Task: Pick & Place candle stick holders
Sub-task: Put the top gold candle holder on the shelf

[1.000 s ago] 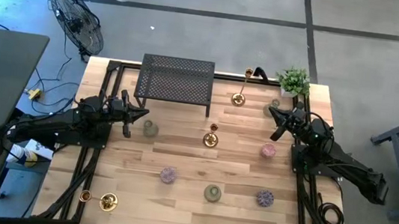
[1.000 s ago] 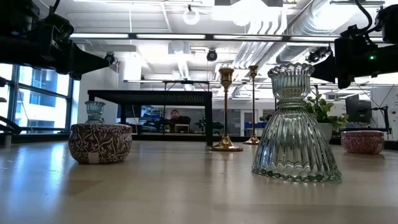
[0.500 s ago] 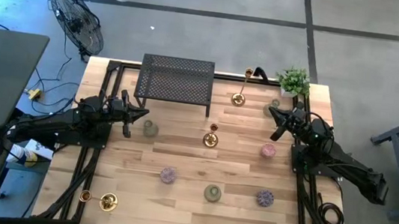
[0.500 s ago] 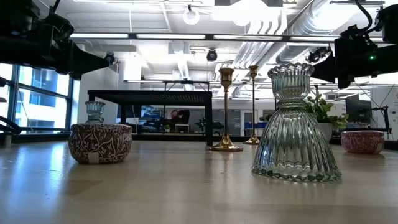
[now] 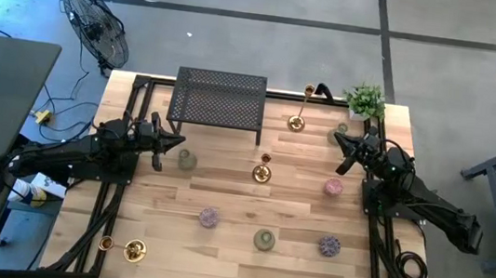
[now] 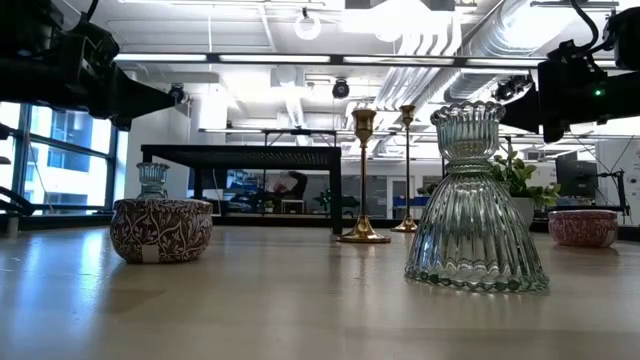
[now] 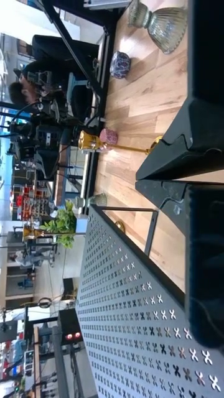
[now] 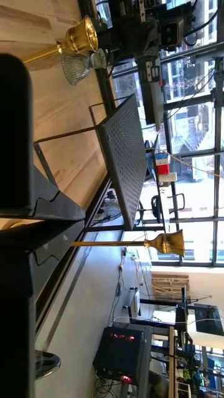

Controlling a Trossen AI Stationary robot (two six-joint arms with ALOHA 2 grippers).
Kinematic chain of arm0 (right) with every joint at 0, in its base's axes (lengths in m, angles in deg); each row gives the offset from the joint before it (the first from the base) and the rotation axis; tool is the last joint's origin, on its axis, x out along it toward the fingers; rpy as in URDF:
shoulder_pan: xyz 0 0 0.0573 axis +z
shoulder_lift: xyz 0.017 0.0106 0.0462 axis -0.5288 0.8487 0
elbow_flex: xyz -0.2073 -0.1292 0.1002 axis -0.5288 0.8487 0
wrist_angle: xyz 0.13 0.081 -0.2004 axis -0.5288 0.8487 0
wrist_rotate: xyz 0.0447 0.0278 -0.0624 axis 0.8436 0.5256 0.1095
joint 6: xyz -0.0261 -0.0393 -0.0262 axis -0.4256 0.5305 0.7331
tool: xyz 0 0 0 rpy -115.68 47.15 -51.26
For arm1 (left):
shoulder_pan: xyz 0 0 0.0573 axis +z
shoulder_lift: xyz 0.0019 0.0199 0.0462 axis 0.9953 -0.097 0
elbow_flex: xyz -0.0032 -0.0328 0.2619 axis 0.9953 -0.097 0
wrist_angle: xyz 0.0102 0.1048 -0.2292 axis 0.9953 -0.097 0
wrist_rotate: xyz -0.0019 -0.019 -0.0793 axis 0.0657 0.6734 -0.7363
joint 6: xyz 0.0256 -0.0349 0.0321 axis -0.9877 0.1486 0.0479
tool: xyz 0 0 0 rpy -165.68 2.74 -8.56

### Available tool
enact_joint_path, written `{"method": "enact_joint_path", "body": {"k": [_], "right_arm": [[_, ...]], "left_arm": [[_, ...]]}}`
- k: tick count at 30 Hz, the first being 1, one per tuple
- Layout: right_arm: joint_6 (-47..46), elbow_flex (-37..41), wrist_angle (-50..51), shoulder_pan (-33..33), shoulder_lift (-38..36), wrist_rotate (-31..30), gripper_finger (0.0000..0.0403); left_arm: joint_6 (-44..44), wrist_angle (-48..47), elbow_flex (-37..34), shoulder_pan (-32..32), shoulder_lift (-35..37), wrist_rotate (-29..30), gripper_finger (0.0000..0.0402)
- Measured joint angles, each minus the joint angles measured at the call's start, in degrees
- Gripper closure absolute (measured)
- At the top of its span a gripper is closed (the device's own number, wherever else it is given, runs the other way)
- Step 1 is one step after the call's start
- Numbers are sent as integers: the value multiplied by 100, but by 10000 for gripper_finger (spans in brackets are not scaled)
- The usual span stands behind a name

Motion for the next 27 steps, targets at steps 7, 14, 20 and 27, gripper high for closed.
{"method": "enact_joint_path", "body": {"k": [7,14,20,27], "right_arm": [[0,0,0,0,0,0,402],[0,-2,0,-2,1,0,402],[27,0,-211,0,1,-129,402],[-7,-1,-887,-1,0,-526,402]], "left_arm": [[203,84,25,0,0,-116,399],[751,-740,348,0,-70,-110,401],[739,-739,352,0,-597,-110,401],[640,-432,466,0,-1551,45,401]]}}
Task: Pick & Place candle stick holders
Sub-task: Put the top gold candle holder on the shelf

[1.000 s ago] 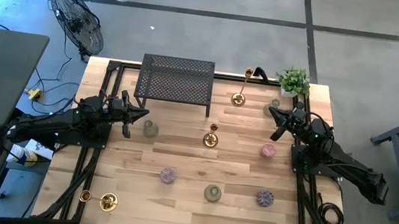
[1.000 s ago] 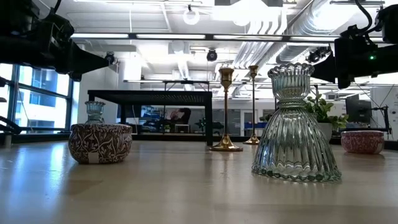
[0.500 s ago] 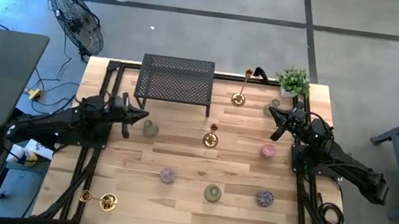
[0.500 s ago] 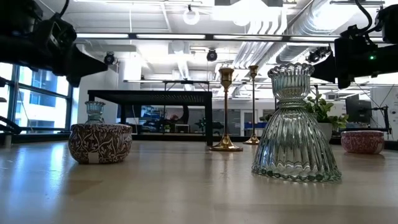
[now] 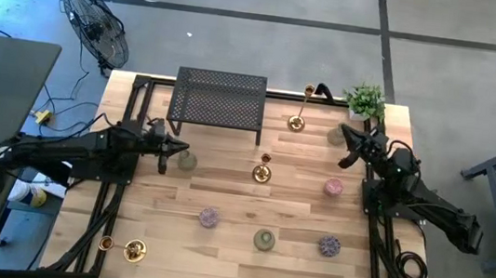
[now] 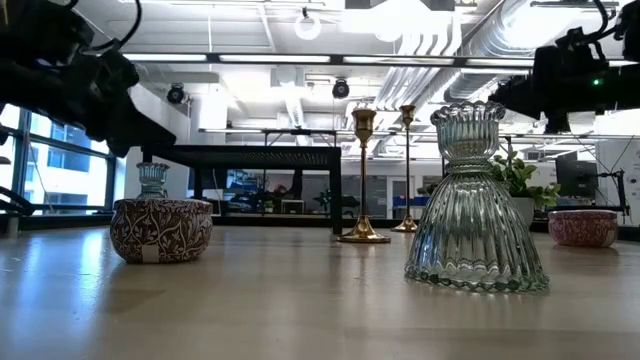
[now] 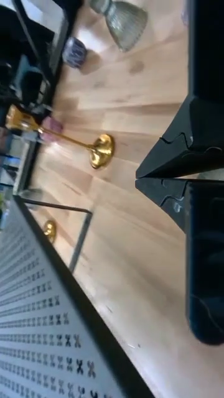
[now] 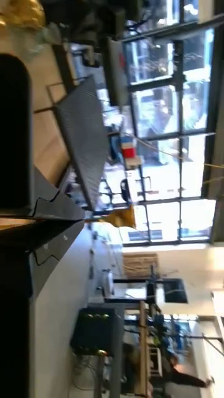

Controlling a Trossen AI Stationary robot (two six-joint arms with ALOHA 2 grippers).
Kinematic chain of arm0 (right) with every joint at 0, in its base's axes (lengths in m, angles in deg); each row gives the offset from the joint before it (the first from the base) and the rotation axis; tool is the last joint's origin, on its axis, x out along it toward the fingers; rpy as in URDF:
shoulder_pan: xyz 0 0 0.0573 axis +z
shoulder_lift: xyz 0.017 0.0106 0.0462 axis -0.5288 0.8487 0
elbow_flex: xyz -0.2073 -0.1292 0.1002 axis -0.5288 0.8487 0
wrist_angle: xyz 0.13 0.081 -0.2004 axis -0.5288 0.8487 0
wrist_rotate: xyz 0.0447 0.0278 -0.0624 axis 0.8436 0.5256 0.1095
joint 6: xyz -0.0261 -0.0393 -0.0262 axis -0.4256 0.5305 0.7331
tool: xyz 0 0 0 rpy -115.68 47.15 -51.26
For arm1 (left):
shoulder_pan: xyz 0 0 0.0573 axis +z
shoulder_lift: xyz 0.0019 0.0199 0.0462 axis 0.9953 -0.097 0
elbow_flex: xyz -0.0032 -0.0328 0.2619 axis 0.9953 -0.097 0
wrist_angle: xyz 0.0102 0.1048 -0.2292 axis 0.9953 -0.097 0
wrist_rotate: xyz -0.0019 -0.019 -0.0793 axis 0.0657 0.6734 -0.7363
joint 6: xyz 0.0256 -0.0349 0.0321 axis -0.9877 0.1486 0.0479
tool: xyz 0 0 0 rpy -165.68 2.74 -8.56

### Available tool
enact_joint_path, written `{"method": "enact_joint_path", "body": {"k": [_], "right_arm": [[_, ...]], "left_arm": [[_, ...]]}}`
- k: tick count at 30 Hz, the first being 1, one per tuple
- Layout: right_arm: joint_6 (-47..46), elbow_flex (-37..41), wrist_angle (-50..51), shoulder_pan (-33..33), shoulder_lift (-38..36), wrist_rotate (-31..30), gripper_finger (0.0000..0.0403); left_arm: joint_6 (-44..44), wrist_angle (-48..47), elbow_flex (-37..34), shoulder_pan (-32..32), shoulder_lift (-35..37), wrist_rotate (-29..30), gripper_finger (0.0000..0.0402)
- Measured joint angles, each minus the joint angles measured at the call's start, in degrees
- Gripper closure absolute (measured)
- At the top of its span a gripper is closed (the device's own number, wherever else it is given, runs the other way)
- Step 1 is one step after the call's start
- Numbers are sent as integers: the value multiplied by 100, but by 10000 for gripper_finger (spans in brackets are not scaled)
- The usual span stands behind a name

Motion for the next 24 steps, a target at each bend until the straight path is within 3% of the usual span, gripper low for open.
{"method": "enact_joint_path", "body": {"k": [6,12,21,24], "right_arm": [[32,0,-201,-3,1,35,402],[12,-1,-228,-1,1,600,402],[-56,2,-489,2,582,777,403],[-302,-15,-965,4,1030,1129,403]], "left_arm": [[-168,16,598,1,-856,380,401],[-302,25,1102,0,-1417,451,401],[-495,80,1193,1,-1610,497,401],[-632,178,1193,1,-1607,496,401]]}}
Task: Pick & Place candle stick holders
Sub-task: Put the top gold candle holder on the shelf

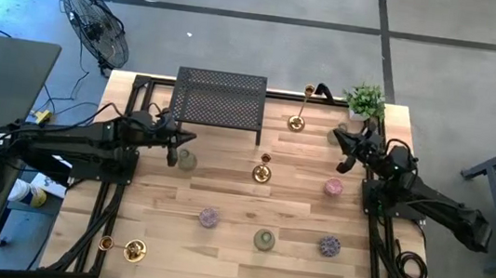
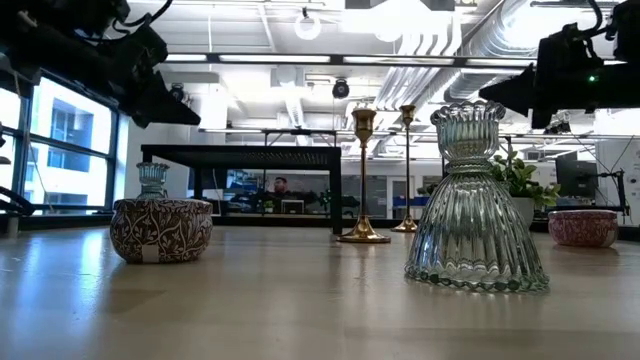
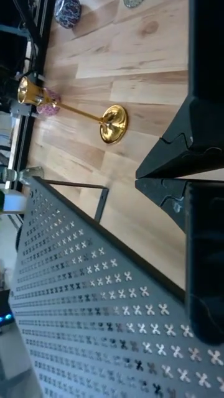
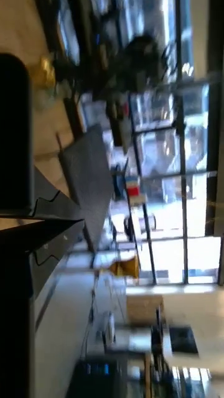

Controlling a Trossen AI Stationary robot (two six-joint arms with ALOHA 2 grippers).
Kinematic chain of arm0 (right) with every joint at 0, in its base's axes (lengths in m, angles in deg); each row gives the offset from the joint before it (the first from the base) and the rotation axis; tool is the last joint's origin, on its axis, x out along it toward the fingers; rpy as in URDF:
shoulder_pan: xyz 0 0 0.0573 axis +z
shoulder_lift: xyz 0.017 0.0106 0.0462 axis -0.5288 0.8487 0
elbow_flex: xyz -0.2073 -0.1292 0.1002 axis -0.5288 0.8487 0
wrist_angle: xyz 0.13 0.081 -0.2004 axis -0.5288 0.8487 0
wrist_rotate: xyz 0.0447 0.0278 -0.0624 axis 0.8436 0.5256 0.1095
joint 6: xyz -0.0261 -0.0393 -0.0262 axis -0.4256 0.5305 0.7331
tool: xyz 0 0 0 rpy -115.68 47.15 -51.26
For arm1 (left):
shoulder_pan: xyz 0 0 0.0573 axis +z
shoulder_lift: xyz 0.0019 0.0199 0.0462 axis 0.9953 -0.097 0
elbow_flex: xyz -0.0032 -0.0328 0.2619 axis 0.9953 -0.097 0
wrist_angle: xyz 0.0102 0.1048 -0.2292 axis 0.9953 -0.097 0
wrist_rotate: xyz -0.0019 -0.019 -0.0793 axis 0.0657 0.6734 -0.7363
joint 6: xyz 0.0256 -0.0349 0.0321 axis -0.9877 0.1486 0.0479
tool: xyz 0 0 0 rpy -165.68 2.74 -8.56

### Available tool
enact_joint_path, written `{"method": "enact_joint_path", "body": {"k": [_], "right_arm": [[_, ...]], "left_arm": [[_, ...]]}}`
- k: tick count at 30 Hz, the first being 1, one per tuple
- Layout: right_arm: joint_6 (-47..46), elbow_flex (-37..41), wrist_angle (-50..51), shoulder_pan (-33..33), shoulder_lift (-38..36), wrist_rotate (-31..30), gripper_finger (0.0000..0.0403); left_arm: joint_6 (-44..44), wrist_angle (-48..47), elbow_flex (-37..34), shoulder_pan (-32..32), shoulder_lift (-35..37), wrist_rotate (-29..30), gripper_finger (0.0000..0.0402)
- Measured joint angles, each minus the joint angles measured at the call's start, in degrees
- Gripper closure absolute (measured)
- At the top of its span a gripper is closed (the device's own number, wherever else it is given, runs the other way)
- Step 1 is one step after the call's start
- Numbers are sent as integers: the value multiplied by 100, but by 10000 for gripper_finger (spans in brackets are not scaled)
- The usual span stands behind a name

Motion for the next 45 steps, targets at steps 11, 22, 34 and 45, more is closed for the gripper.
{"method": "enact_joint_path", "body": {"k": [11,22,34,45], "right_arm": [[-42,-933,-106,467,2194,-1122,403],[-240,-1348,-808,82,3915,-919,367],[-186,-2265,-809,-61,5509,-1389,227],[-3,-3301,-685,-308,6661,-1343,207]], "left_arm": [[-587,1101,2,-1,2,-392,401],[-612,1445,4,0,0,-397,402],[-797,1545,4,-1,2,-401,402],[-914,1543,4,1,2,-399,402]]}}
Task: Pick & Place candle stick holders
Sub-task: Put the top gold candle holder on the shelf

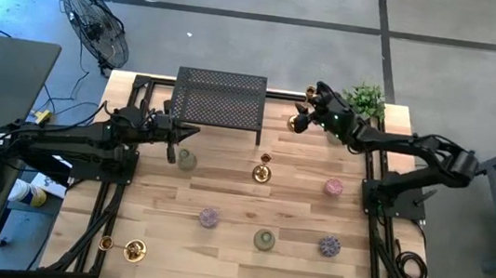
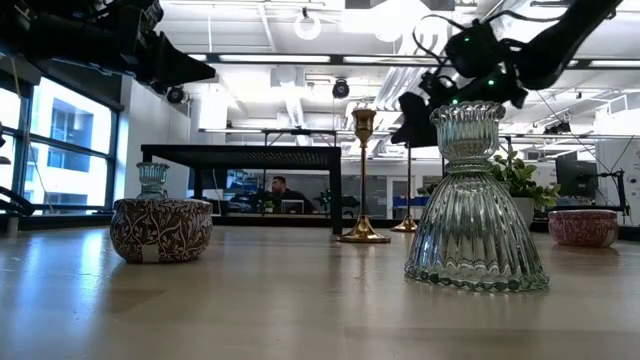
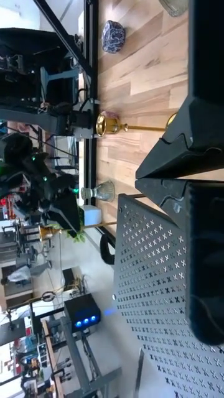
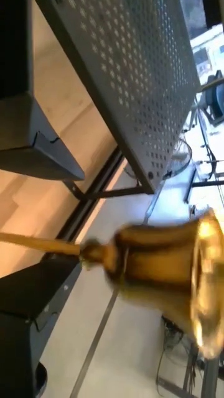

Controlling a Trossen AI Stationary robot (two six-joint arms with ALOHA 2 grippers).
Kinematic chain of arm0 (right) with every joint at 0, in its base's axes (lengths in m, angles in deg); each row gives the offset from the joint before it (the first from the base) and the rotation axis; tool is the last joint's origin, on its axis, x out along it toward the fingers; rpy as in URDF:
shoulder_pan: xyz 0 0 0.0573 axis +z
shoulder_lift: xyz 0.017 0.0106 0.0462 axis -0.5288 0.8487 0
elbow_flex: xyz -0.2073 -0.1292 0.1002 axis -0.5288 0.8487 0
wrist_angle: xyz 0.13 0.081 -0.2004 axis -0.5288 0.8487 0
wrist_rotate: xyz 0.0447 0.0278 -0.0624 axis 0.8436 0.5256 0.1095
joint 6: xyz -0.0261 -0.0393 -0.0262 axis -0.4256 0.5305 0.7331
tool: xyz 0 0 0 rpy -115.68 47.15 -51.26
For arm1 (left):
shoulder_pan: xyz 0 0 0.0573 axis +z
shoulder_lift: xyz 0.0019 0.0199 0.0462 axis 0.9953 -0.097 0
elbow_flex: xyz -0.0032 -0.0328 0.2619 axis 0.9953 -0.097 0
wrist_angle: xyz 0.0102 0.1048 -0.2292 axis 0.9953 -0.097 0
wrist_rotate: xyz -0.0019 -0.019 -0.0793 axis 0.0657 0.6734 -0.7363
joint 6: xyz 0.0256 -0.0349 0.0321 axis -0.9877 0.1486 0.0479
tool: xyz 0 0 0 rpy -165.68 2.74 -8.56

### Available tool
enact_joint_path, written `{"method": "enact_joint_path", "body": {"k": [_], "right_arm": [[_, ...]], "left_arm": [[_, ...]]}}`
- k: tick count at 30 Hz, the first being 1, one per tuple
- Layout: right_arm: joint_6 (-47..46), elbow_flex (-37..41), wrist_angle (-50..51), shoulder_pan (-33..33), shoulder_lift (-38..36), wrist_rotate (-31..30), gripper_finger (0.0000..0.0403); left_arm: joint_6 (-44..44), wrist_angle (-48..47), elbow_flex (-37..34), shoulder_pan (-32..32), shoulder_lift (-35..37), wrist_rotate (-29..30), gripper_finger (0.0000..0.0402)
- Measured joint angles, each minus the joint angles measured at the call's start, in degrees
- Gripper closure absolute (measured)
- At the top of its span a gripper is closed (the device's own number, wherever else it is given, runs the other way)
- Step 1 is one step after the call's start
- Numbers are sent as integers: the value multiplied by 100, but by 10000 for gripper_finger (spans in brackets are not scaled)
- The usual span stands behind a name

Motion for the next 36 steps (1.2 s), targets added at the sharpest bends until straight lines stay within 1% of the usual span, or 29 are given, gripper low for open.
{"method": "enact_joint_path", "body": {"k": [4,7,10,14,15,16,20,23,25,28,31,33,36], "right_arm": [[-7,-139,-15,0,133,-6,237],[-4,-157,-49,2,160,-14,268],[60,-157,-65,2,114,-16,311],[291,-157,-52,11,-23,-135,381],[334,-157,-44,11,-62,-173,388],[373,-157,-42,9,-112,-181,390],[380,-157,-12,11,-450,-35,376],[470,-200,61,111,-722,8,389],[598,-414,284,225,-850,18,395],[649,-990,982,404,-910,39,389],[748,-1725,1639,581,-800,-16,390],[735,-2225,1812,641,-659,16,395],[614,-2967,1975,583,-344,290,395]], "left_arm": [[18,0,0,1,0,4,402],[20,0,0,0,0,6,402],[22,53,0,-1,0,9,402],[64,189,0,-1,2,11,402],[95,211,0,1,2,15,402],[134,230,0,1,2,35,402],[166,254,0,3,2,250,402],[103,252,0,21,7,508,402],[115,249,0,172,15,511,402],[270,214,0,574,17,182,402],[493,218,0,1115,15,-392,402],[607,255,0,1492,15,-791,402],[631,256,0,2078,15,-1225,402]]}}
